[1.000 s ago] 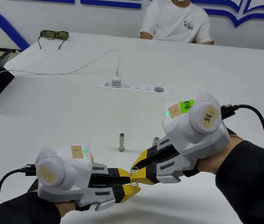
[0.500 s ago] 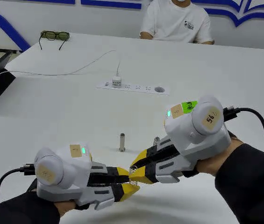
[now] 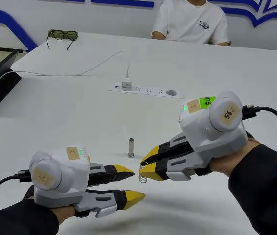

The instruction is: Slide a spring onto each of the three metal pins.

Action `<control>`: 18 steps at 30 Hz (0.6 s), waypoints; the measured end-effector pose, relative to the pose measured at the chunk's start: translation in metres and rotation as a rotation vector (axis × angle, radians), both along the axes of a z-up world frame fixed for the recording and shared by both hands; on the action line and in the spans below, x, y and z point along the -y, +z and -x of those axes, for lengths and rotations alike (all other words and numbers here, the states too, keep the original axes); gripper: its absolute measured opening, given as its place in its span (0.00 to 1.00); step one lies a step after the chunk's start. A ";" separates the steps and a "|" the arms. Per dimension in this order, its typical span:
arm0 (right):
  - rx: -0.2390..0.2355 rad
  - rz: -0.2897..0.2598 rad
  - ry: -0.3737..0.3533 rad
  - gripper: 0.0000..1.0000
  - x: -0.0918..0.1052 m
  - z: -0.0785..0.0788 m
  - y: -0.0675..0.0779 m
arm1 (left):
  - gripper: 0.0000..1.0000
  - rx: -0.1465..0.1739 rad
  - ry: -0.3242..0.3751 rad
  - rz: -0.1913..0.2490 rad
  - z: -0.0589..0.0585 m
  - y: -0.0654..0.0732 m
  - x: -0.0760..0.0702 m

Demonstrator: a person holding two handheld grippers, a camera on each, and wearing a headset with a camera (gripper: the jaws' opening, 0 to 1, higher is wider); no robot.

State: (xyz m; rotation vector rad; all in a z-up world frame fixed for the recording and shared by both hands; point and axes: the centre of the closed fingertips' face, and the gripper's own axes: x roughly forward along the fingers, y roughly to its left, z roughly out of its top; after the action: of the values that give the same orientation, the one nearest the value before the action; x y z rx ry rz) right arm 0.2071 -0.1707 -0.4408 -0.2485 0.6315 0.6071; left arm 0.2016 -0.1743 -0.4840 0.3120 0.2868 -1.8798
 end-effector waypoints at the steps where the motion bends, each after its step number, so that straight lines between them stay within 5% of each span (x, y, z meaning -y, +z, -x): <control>1: 0.002 -0.002 -0.005 0.11 0.001 -0.001 0.000 | 0.34 -0.001 0.006 0.001 -0.002 0.000 0.000; 18: 0.090 0.001 -0.134 0.12 0.032 -0.034 0.016 | 0.48 -0.018 0.101 0.014 -0.025 0.002 -0.005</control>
State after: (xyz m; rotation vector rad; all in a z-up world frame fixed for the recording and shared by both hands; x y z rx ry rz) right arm 0.2410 -0.2031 -0.4250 -0.2306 0.5570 0.4641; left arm 0.2266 -0.1690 -0.4823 0.2664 0.2963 -1.7855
